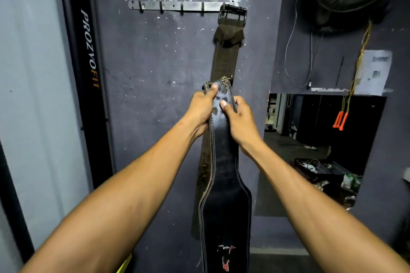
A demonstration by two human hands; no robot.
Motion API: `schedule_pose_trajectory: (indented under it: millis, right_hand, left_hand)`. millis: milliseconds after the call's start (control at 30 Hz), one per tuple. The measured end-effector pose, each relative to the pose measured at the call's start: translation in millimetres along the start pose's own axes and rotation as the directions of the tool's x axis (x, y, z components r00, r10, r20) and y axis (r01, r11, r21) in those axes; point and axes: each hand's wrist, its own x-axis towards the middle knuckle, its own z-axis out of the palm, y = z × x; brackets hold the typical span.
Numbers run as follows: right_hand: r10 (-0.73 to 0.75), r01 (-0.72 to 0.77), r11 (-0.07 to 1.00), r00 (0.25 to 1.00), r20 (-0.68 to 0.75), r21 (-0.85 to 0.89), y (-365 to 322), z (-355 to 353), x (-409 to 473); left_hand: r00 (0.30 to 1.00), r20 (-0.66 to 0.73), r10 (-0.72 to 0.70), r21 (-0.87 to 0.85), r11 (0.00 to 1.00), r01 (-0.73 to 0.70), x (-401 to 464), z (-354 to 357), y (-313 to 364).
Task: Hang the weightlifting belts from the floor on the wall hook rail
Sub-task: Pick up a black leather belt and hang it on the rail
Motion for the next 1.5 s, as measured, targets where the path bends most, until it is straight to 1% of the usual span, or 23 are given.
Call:
schedule_pose_trajectory:
  millis: [33,100,133,167,267,300,333,400,467,500,567,600,667,700,767,800,833,967,1067,1167,1233,1367,1500]
  right_hand:
    - [0.014,-0.014,1.000,1.000,-0.019,0.009,1,0,-3]
    - [0.047,-0.046,0.989,0.999,-0.007,0.139,4,-6,-12]
    - [0.068,-0.076,0.971,0.997,0.047,0.226,10,-12,-18]
    - [0.086,-0.117,0.957,0.988,0.125,0.267,17,-19,-27]
    - [0.215,-0.277,0.952,0.906,0.365,0.128,47,-28,-58]
    - [0.257,-0.333,0.932,0.885,0.388,0.145,54,-26,-65]
    - [0.269,-0.358,0.915,0.886,0.377,0.187,58,-23,-69]
    - [0.256,-0.358,0.899,0.898,0.357,0.254,60,-20,-68]
    - [0.209,-0.343,0.901,0.881,0.424,0.267,62,-25,-72]
    - [0.204,-0.340,0.915,0.855,0.477,0.218,67,-30,-76]
    - [0.273,-0.355,0.933,0.795,0.542,0.050,87,-36,-91]
    - [0.316,-0.374,0.927,0.789,0.526,0.005,95,-36,-98]
    - [0.355,-0.398,0.917,0.826,0.438,0.007,106,-32,-106]
    - [0.349,-0.393,0.919,0.845,0.404,0.027,108,-31,-108]
    - [0.318,-0.398,0.907,0.862,0.394,0.138,117,-33,-113]
    - [0.314,-0.414,0.891,0.858,0.407,0.187,124,-35,-119]
    - [0.332,-0.438,0.879,0.847,0.414,0.190,132,-36,-129]
    - [0.507,-0.550,0.834,0.790,0.345,0.033,162,-28,-169]
    - [0.517,-0.549,0.836,0.781,0.349,-0.010,167,-26,-165]
    - [0.485,-0.530,0.848,0.776,0.404,0.000,156,-33,-151]
    - [0.431,-0.476,0.879,0.818,0.382,0.028,140,-36,-133]
    - [0.279,-0.325,0.933,0.926,0.255,0.156,81,-32,-70]
    - [0.080,-0.093,0.989,0.991,0.111,0.112,21,-32,-10]
  left_hand:
    - [0.999,-0.041,0.010,0.018,1.000,-0.009,-1,5,0]
    - [0.997,-0.050,0.059,0.051,0.997,-0.056,-5,10,-3]
    - [0.996,-0.023,0.082,0.054,0.995,-0.080,-7,11,-3]
    - [0.995,0.005,0.096,0.042,0.994,-0.097,-8,12,-4]
    - [0.990,0.049,0.130,-0.005,0.991,-0.130,-6,16,2]
    - [0.987,0.066,0.145,-0.022,0.989,-0.144,-4,17,5]
    - [0.984,0.078,0.162,-0.036,0.987,-0.159,-3,19,7]
    - [0.978,0.095,0.187,-0.046,0.982,-0.184,-3,21,10]
    - [0.971,0.118,0.209,-0.043,0.978,-0.206,-3,20,15]
    - [0.968,0.116,0.225,-0.042,0.974,-0.221,-2,19,18]
    - [0.958,0.100,0.267,-0.038,0.964,-0.264,1,17,27]
    - [0.954,0.098,0.284,-0.042,0.959,-0.281,4,17,31]
    - [0.948,0.091,0.304,-0.049,0.952,-0.301,7,17,35]
    - [0.947,0.087,0.309,-0.045,0.951,-0.307,7,17,36]
    - [0.944,0.094,0.317,-0.035,0.949,-0.315,9,17,38]
    - [0.943,0.093,0.321,-0.041,0.947,-0.318,11,16,41]
    - [0.942,0.087,0.323,-0.060,0.946,-0.319,14,13,45]
    - [0.943,0.065,0.326,-0.120,0.941,-0.317,23,7,54]
    - [0.954,0.068,0.294,-0.074,0.955,-0.289,21,4,44]
    - [0.963,0.067,0.263,-0.031,0.965,-0.261,21,-4,34]
    - [0.964,0.055,0.259,0.001,0.966,-0.260,22,-7,27]
    - [0.973,0.054,0.224,0.035,0.974,-0.226,22,-1,6]
    - [0.979,0.122,0.163,0.074,0.982,-0.173,14,5,-17]
